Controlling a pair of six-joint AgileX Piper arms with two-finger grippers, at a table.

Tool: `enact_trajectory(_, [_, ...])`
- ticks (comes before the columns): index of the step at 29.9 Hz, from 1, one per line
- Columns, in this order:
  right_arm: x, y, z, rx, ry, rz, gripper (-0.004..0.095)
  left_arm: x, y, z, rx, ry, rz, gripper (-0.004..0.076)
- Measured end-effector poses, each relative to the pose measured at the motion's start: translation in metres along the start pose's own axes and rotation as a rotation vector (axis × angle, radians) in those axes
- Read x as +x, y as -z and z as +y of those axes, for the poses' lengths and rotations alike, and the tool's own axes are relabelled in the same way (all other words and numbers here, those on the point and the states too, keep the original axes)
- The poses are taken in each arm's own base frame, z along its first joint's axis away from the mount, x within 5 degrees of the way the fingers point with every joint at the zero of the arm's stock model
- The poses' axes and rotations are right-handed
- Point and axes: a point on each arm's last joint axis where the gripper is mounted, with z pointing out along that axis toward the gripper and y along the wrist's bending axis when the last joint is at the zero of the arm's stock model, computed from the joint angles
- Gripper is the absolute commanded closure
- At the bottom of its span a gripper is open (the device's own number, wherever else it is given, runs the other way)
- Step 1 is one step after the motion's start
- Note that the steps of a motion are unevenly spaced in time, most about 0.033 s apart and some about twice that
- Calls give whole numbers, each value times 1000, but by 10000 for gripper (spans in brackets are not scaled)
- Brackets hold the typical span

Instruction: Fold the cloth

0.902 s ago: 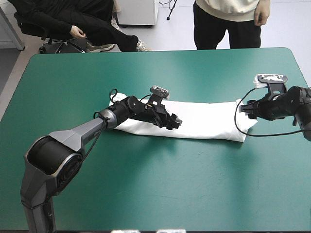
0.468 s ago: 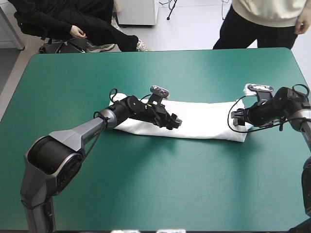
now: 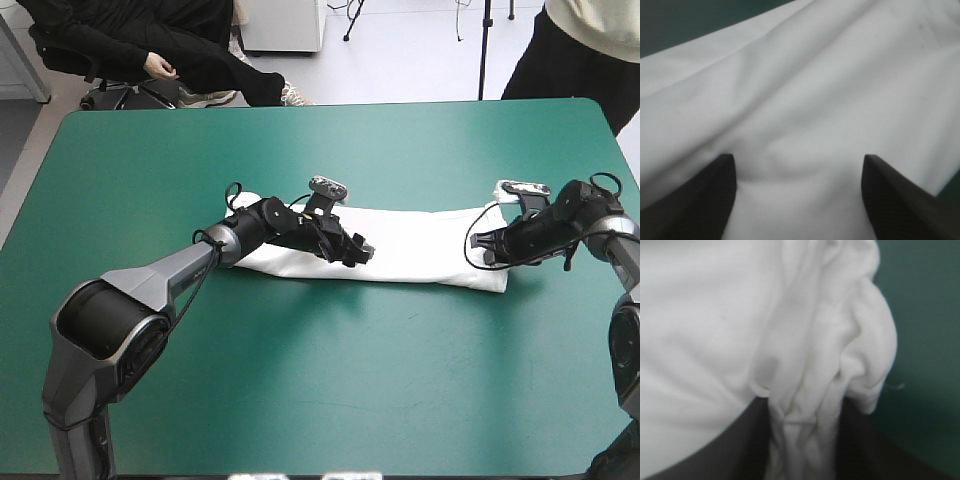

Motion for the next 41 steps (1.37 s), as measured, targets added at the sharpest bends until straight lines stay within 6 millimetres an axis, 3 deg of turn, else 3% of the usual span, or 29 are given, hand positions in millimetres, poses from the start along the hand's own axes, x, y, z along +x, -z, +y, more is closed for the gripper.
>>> enact_trajectory(11, [-3,2,8,-85,85,-39,912,0,0,0,0,0,0,204])
enact_trajectory(15, [-5,19,20,-170,107,-84,912,0,0,0,0,1,0,204])
enact_trajectory(19, [-17,54,43,-261,174,-192,912,0,1,1,-1,5,-2,204])
enact_trajectory(25, [-34,70,94,-299,311,-212,912,-2,21,0,-30,-82,48,204])
enact_trajectory(28, [-41,67,118,-294,364,-195,911,-9,51,1,-112,-149,102,204])
enact_trajectory(32, [-48,62,150,-308,418,-180,911,-24,108,5,-321,-226,148,204])
enact_trajectory(38, [-61,64,195,-343,494,-193,911,-33,197,17,-661,-198,180,204])
enact_trajectory(41, [-68,63,218,-356,534,-205,911,-34,234,12,-741,-168,154,204])
